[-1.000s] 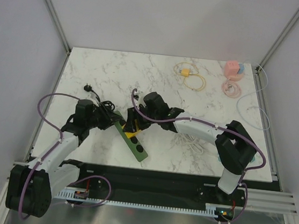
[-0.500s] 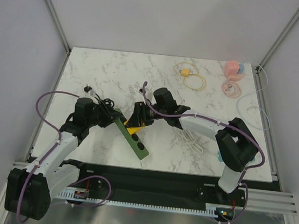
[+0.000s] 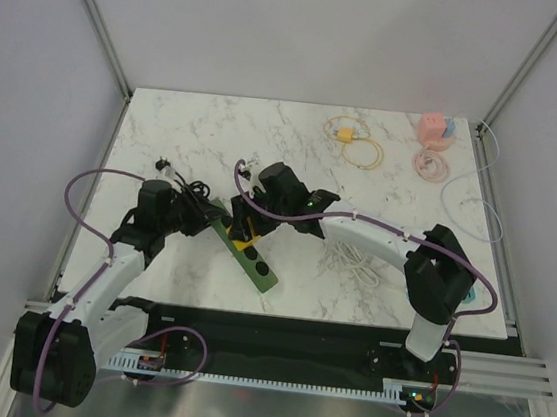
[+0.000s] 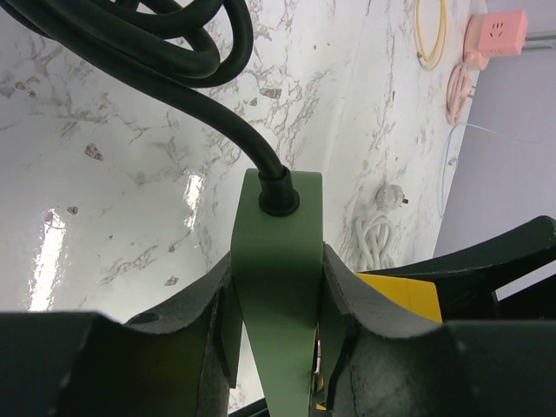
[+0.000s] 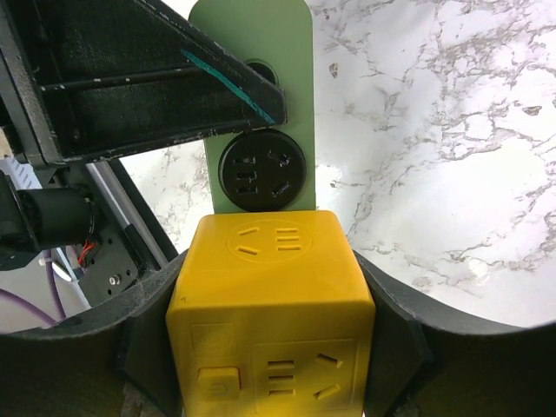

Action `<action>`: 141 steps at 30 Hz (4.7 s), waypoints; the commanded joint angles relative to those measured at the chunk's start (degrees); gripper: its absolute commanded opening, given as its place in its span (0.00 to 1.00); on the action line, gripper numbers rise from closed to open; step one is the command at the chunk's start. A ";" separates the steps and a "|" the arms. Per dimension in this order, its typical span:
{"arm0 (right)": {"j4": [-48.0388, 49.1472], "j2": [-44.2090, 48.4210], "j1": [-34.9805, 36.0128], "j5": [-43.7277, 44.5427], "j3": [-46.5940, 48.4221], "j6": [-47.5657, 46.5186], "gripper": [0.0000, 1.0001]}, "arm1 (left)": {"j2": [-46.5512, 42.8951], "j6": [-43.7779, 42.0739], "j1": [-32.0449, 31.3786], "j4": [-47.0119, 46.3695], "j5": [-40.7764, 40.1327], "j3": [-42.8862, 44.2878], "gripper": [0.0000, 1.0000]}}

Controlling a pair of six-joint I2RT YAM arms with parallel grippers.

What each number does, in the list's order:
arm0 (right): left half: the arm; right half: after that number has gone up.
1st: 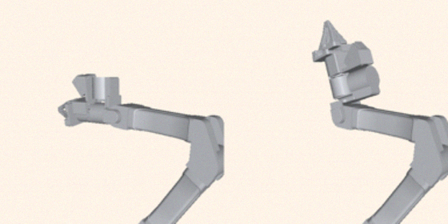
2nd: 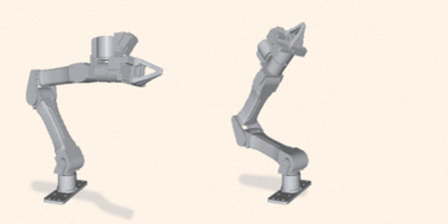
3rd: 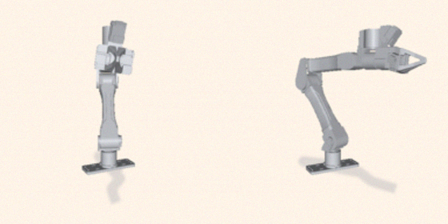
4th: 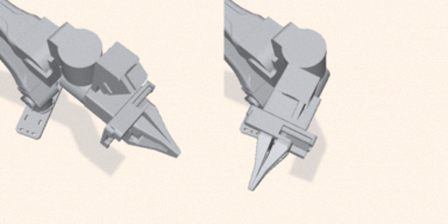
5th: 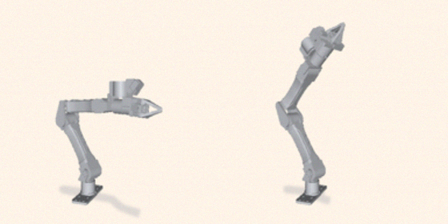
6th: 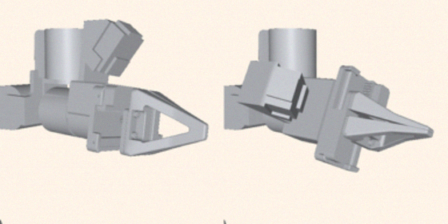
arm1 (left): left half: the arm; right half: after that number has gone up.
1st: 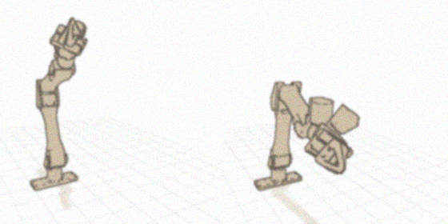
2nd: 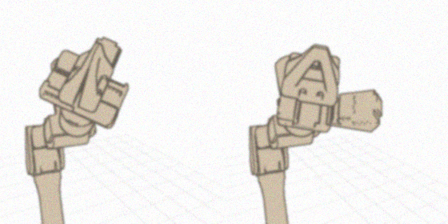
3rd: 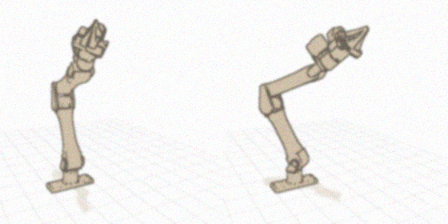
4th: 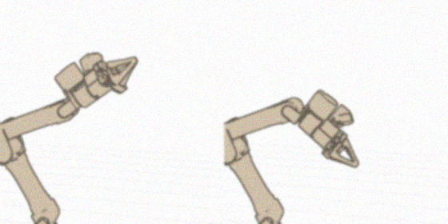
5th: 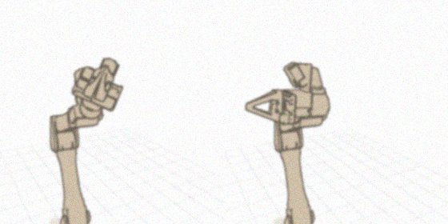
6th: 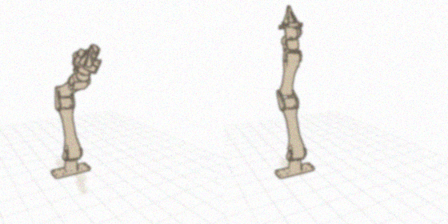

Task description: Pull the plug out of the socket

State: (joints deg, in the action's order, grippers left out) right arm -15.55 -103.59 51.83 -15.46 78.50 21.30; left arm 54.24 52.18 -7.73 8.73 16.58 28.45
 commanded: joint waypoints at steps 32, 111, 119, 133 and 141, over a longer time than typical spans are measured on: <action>19.32 -10.29 -25.20 11.15 5.77 2.17 0.00 | 0.17 -8.94 1.13 4.37 0.91 -2.43 0.02; 24.34 -3.63 8.28 -0.27 -12.67 2.34 0.87 | 1.05 -7.62 4.30 4.19 13.21 2.31 0.02; 20.04 -3.81 8.46 4.83 -12.23 0.15 0.84 | 0.60 -8.41 5.18 4.36 14.18 2.31 0.02; 21.71 -11.71 8.99 5.79 -3.45 7.08 0.00 | -0.62 -13.58 5.62 20.95 -3.64 13.37 0.85; 11.00 -25.06 9.25 20.62 18.04 9.29 0.00 | -6.07 -15.27 5.70 34.07 -26.59 25.51 0.96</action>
State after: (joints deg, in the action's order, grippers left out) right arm -0.19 -124.44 61.04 -4.45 86.43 29.98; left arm 50.70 39.18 -2.22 37.19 1.54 50.22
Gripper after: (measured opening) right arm 0.547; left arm 0.955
